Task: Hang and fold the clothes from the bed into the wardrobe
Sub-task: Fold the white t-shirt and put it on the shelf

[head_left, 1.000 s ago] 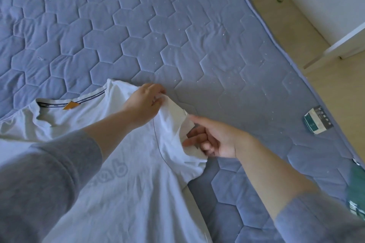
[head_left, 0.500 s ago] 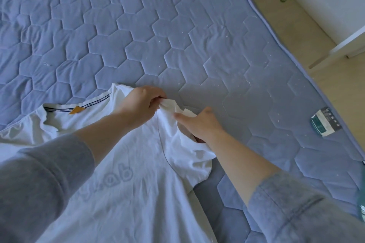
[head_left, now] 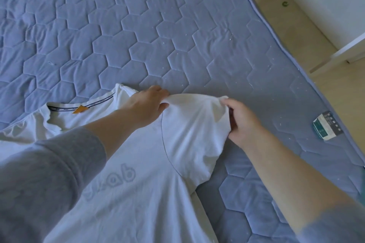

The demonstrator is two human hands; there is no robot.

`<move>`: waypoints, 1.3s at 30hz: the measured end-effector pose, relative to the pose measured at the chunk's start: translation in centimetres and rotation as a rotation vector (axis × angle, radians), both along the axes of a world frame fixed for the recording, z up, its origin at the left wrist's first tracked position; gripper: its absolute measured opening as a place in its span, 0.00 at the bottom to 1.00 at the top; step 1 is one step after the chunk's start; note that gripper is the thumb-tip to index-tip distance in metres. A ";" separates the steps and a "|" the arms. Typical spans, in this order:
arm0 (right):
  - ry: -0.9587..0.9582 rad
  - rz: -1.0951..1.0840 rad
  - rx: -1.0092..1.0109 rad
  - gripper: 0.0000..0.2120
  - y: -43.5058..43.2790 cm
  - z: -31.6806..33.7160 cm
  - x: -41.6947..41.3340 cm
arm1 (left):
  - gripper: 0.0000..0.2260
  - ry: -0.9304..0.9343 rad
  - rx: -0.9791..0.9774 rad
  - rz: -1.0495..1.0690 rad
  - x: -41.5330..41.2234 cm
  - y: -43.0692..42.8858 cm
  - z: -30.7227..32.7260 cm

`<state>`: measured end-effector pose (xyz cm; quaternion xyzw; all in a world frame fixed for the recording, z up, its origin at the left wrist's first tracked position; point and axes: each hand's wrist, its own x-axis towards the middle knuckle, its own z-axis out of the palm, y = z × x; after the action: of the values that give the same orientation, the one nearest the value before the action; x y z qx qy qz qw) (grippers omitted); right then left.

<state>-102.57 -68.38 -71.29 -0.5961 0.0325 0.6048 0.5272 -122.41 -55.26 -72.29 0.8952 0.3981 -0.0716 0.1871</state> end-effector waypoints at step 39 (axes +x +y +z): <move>-1.103 0.633 0.007 0.24 -13.2 -5.0 0.9 | 0.06 -0.069 -0.087 0.048 16.7 -4.5 -2.1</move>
<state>-101.63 -81.61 -76.29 -0.7990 -0.4236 0.3355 0.2639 -105.69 -59.73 -74.43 0.8783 0.4095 -0.0534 0.2409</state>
